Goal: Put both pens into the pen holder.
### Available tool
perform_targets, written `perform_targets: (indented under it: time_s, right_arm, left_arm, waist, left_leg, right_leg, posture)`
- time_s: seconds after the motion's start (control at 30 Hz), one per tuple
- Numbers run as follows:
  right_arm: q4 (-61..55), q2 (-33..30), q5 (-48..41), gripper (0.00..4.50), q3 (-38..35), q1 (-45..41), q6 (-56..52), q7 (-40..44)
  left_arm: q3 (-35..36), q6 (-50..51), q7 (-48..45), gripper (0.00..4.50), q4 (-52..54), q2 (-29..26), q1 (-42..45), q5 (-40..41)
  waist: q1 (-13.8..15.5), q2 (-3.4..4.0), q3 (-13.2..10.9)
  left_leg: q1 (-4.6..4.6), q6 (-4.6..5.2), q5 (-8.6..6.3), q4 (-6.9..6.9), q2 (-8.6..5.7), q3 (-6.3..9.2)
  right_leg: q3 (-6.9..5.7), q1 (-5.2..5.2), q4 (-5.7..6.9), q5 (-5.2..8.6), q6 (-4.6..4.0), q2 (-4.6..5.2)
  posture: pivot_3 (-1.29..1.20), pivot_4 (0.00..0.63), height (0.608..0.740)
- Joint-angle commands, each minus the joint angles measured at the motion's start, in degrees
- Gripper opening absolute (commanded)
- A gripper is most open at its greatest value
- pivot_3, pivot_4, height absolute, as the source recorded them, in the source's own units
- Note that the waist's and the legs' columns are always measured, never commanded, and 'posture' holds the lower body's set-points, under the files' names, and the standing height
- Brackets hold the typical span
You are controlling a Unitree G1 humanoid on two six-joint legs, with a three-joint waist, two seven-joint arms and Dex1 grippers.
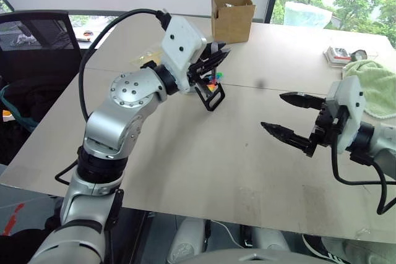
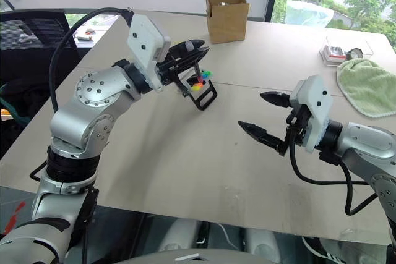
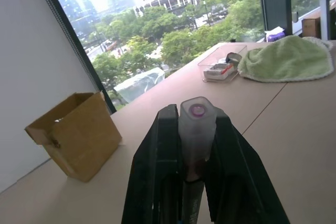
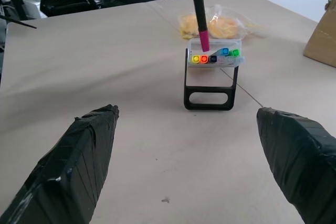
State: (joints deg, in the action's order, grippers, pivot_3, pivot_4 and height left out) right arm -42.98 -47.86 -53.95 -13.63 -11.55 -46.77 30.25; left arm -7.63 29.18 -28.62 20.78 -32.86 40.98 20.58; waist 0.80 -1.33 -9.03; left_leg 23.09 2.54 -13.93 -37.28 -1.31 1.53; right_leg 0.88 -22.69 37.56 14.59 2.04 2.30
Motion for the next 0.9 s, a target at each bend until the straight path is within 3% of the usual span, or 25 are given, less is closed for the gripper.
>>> perform_targets:
  time_s: [0.03, 0.4, 0.83, 0.9]
  right_arm:
    - [-0.9, -0.7, 0.4, 4.48, -1.2, 0.0, 1.6, 0.9]
    - [-1.5, -1.0, 0.2, 4.48, -1.9, 0.7, 1.6, 0.7]
    - [-3.7, -1.1, -1.3, 4.48, -3.4, 0.9, 3.0, 1.0]
    - [-3.8, -1.1, -1.3, 4.5, -3.6, 1.0, 3.1, 0.8]
  left_arm:
    - [-0.4, -2.9, -0.8, 0.01, 0.0, -0.1, 1.8, -3.8]
    - [-0.7, -4.2, -2.8, 0.01, -3.7, 2.6, -0.2, -7.4]
    - [-5.2, -9.4, -5.7, 0.01, -11.9, 2.9, 1.7, -17.9]
    - [-5.2, -10.1, -6.0, 1.05, -12.5, 3.2, 1.9, -18.6]
  waist:
    - [0.0, 0.0, 0.0]
    - [0.0, 0.0, 0.0]
    - [0.0, -0.01, 0.0]
    - [0.0, -0.01, 0.0]
  left_leg:
    - [0.0, 0.0, 0.0, 0.0, 0.0, 0.01]
    - [0.0, 0.0, 0.0, -0.01, 0.0, 0.02]
    - [0.01, 0.01, 0.0, -0.04, 0.0, 0.03]
    - [0.01, 0.01, 0.0, -0.04, 0.0, 0.03]
  right_leg:
    - [-0.01, 0.0, 0.0, 0.0, 0.0, 0.0]
    - [-0.02, 0.0, 0.03, 0.0, 0.01, 0.0]
    - [-0.04, 0.0, 0.04, -0.01, 0.01, 0.0]
    - [-0.03, 0.0, 0.04, -0.01, 0.01, 0.0]
  posture:
    - [0.0, 0.15, 0.74]
    - [0.0, 0.15, 0.74]
    - [0.0, 0.15, 0.74]
    - [0.0, 0.15, 0.74]
